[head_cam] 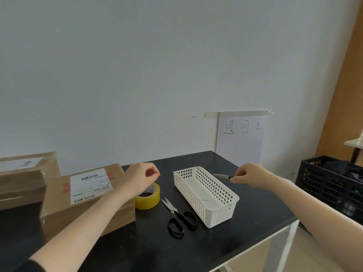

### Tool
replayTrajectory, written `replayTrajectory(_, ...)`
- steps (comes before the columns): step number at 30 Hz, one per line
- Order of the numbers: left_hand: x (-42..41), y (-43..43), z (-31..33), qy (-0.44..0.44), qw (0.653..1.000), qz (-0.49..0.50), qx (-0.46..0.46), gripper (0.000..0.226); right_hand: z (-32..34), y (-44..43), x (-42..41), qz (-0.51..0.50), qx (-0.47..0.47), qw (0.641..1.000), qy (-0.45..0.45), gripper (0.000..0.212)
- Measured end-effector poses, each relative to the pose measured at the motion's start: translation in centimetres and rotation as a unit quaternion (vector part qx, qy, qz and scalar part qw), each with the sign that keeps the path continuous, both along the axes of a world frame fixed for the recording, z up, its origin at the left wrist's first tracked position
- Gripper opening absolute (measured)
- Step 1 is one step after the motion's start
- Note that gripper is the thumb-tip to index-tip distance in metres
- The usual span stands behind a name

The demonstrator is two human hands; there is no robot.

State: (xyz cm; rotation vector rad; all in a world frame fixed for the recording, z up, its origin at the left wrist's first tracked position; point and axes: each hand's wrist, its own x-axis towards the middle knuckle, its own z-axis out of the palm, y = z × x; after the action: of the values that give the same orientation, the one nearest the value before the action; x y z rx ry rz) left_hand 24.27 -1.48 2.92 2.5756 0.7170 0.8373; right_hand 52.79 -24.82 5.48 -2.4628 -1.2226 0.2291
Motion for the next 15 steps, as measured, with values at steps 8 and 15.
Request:
replayTrajectory(8, -1.2, 0.4, 0.5, -0.003, 1.0, 0.019, 0.016, 0.008, 0.3, 0.9, -0.9, 0.026, 0.016, 0.999, 0.022, 0.03)
replayTrajectory(15, -4.0, 1.8, 1.2, -0.012, 0.999, 0.043, 0.006, 0.008, 1.8, 3.3, -2.8, 0.085, 0.032, 0.995, 0.03, 0.024)
